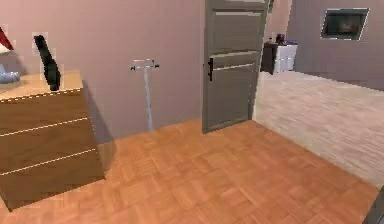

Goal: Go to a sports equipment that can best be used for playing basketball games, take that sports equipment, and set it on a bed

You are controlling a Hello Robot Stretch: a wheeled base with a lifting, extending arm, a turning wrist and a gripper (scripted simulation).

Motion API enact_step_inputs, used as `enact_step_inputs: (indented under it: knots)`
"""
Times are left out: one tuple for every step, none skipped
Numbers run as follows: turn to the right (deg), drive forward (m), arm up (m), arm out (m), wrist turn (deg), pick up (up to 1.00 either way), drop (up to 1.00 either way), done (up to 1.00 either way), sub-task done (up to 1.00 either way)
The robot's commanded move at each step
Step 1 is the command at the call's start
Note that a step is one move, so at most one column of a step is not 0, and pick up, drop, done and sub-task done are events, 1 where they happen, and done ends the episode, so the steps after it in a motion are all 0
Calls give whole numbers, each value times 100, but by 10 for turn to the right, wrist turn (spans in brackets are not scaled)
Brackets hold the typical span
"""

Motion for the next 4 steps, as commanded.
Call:
enact_step_inputs:
  knots:
    - [-450,0,0,0,0,0,0,0,0]
    - [-420,0,0,0,0,0,0,0,0]
    - [0,80,0,0,0,0,0,0,0]
    - [-450,0,0,0,0,0,0,0,0]
